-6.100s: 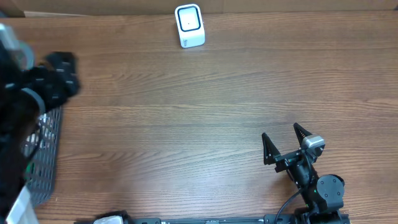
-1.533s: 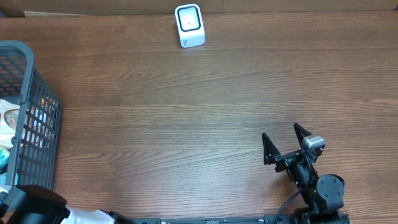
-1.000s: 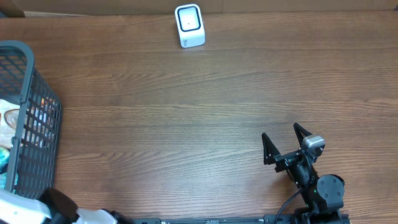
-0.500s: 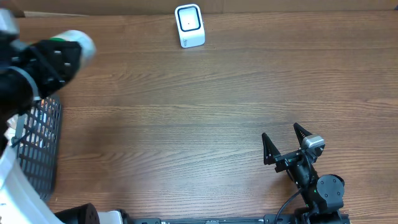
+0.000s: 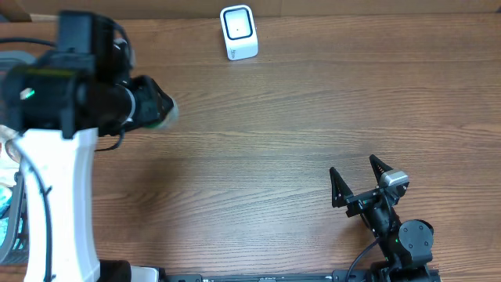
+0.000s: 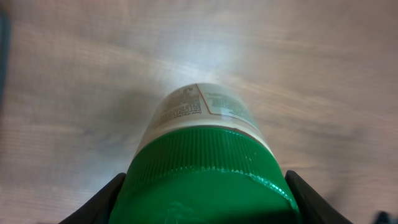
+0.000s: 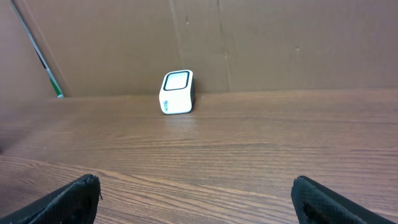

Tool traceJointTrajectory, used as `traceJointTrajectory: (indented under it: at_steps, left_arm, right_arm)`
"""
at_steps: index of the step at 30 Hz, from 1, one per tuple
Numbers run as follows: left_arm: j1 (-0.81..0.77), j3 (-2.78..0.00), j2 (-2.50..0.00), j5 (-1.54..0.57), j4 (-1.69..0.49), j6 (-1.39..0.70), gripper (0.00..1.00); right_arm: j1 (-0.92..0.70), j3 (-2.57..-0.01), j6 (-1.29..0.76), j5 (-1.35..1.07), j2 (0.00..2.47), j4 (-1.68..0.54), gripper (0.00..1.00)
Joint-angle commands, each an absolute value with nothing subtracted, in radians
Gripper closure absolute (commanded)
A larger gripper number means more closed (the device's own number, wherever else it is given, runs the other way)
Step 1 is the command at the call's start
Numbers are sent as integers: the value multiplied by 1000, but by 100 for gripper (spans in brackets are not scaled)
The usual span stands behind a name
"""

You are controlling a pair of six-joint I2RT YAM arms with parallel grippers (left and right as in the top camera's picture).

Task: Scan the item barcode
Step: 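Lift the jar out and set it on the table, release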

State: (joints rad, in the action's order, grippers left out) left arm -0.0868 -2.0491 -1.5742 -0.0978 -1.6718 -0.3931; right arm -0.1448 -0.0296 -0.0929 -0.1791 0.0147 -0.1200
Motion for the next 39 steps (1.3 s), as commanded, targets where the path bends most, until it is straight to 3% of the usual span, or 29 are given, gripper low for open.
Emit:
traceJointTrajectory:
  at_steps: [1, 15, 26, 30, 33, 39]
  left_arm:
    - [-92, -1905, -1583, -66, -1620, -397, 88]
    - [-89, -1279, -1584, 24, -1120, -492, 83]
    - [-91, -1054, -1584, -16, -936, -530, 83]
    - [-91, -1039, -1584, -23, -912, -540, 79]
    - [-92, -1039, -1584, -38, -906, -540, 66]
    - [-92, -1043, -1584, -54, -904, -539, 22]
  right_arm:
    - [-146, -31, -89, -181, 3, -114, 0]
    - [-146, -31, -89, -181, 3, -114, 0]
    - [-146, -31, -89, -181, 3, -114, 0]
    - [-146, -31, -89, -181, 3, -114, 0]
    - [-146, -30, -89, -181, 3, -114, 0]
    - [-146, -31, -89, -181, 3, -114, 0]
